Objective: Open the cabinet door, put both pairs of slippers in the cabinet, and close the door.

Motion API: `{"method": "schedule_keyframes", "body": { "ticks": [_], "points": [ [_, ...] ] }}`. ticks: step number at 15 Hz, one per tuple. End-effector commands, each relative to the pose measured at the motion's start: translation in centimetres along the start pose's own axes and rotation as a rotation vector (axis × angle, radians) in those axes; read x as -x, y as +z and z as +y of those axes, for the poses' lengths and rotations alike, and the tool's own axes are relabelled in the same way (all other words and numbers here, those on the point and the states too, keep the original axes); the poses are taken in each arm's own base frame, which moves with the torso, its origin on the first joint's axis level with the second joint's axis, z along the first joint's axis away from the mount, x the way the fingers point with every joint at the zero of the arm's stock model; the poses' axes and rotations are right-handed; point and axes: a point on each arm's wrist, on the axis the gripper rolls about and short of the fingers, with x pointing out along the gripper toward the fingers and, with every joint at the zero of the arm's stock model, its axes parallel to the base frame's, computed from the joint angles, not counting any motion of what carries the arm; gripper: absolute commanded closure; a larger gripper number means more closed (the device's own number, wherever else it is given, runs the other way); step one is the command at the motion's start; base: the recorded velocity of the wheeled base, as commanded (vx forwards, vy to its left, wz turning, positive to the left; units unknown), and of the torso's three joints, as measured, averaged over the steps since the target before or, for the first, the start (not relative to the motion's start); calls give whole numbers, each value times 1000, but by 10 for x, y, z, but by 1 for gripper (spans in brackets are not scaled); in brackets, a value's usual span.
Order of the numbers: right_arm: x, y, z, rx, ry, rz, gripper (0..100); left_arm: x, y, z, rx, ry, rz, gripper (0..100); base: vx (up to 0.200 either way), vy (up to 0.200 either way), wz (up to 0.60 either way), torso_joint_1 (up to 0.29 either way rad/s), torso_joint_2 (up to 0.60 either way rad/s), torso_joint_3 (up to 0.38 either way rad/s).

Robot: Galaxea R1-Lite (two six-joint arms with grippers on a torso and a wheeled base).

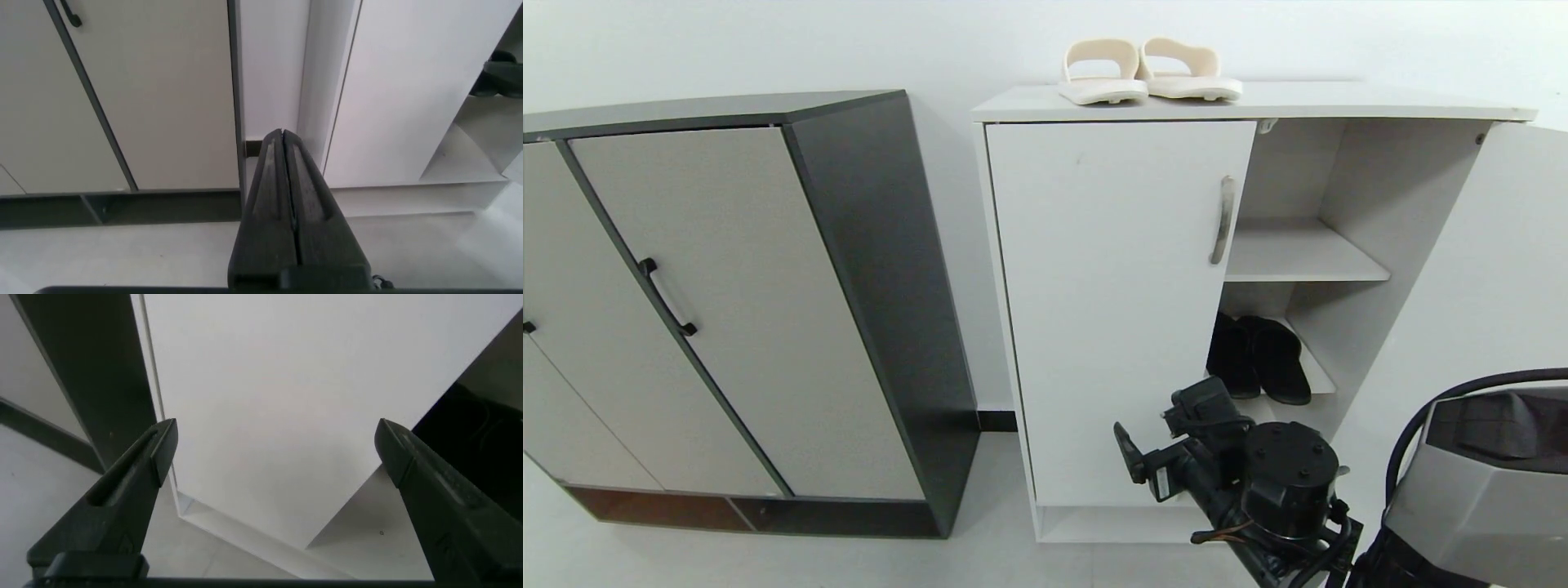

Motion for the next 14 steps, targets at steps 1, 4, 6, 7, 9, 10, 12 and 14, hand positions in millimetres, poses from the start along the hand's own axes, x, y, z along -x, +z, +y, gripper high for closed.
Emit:
{"method": "schedule_keyframes", "body": {
  "ticks": [1,4,6,7,9,10,12,14],
  "points": [
    [0,-4,1,5,1,9,0,0,0,0,1,0,2,100,0,0,0,0,0,0],
    [-2,-5,2,6,6,11,0,0,0,0,1,0,2,100,0,0,0,0,0,0],
    [-1,-5,2,6,6,10,0,0,0,0,1,0,0,100,0,0,0,0,0,0],
    [-1,-6,2,7,6,12,0,0,0,0,2,2,0,100,0,0,0,0,0,0],
    [0,-6,2,8,15,14,0,0,0,0,1,2,2,100,0,0,0,0,0,0],
    [0,-6,3,10,22,16,0,0,0,0,2,2,0,100,0,0,0,0,0,0],
    [1,-7,3,10,25,17,0,0,0,0,2,2,2,100,0,0,0,2,-230,-232],
    [0,-7,3,11,25,20,0,0,0,0,2,2,2,100,0,0,0,29,-183,-349]
  ]
}}
